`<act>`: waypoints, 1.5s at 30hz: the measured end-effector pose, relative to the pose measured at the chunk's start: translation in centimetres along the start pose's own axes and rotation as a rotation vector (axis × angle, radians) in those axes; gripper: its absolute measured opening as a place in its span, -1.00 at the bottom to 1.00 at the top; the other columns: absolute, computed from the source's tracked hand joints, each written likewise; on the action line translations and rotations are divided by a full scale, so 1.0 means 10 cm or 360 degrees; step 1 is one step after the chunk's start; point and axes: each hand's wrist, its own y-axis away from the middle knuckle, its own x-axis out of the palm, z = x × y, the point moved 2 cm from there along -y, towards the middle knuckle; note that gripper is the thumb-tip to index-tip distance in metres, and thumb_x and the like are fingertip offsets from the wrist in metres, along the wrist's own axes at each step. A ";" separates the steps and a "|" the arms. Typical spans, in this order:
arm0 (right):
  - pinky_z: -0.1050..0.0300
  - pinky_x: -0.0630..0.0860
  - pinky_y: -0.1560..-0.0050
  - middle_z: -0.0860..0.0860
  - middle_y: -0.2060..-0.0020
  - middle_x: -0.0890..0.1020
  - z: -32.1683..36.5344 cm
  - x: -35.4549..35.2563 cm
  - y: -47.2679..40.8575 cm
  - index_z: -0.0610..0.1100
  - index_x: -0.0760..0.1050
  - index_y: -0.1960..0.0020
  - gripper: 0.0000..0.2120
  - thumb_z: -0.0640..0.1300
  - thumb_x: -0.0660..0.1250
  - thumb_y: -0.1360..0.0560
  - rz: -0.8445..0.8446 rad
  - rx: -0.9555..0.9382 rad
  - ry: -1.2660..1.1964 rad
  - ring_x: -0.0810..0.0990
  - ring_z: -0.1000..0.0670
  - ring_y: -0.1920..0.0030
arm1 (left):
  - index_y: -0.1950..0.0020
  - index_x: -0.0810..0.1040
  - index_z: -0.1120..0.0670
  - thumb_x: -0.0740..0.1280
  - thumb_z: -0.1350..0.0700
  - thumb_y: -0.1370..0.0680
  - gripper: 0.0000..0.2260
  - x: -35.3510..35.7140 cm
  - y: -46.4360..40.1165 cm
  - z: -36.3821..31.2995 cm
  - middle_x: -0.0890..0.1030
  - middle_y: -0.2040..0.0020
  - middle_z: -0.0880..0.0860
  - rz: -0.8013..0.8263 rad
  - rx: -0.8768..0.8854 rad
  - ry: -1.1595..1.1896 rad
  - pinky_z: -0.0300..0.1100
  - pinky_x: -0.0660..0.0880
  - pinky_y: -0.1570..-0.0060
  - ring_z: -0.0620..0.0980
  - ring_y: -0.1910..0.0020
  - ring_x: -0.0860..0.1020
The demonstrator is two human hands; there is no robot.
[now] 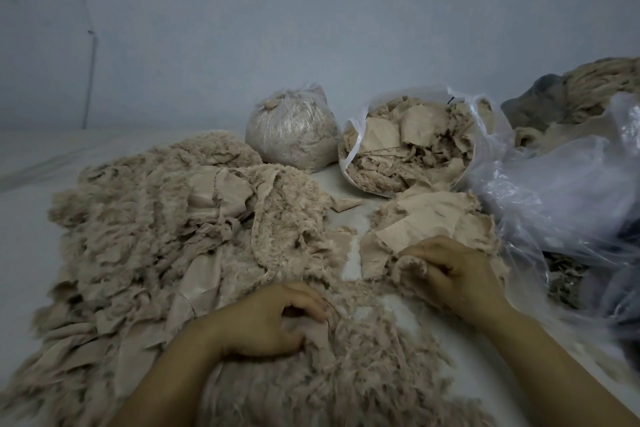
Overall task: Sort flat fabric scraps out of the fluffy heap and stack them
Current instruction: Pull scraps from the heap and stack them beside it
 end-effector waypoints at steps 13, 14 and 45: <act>0.43 0.44 0.13 0.37 0.15 0.58 0.70 0.43 0.00 0.22 0.54 -0.08 -0.67 0.20 0.45 -0.34 0.0661 0.0545 -0.0906 0.56 0.32 0.12 | 0.29 0.65 -0.06 0.40 0.08 -0.49 -0.84 0.08 -0.14 -0.10 0.56 0.42 -0.08 -0.0742 0.0026 0.0333 -0.30 0.35 0.34 -0.24 0.40 0.44; 0.44 0.42 0.20 0.38 0.25 0.58 0.73 0.51 0.00 0.14 0.57 0.05 -0.81 0.10 0.49 -0.36 0.0601 0.0544 -0.0871 0.55 0.35 0.20 | 0.31 0.66 -0.05 0.41 0.02 -0.46 -0.86 0.08 -0.15 -0.12 0.55 0.44 -0.05 -0.0781 0.0020 0.0405 -0.30 0.35 0.35 -0.23 0.41 0.43; 0.17 0.50 0.00 -0.04 0.12 0.62 0.50 0.34 -0.04 -0.07 0.56 0.49 -0.72 -0.05 0.49 -0.35 0.0207 0.0394 -0.1602 0.61 0.03 0.08 | -0.36 0.42 0.01 0.27 -0.07 -0.51 -0.57 0.15 -0.19 -0.16 0.56 0.03 -0.18 -0.0531 -0.0143 0.0770 -0.42 0.44 0.20 -0.28 0.30 0.52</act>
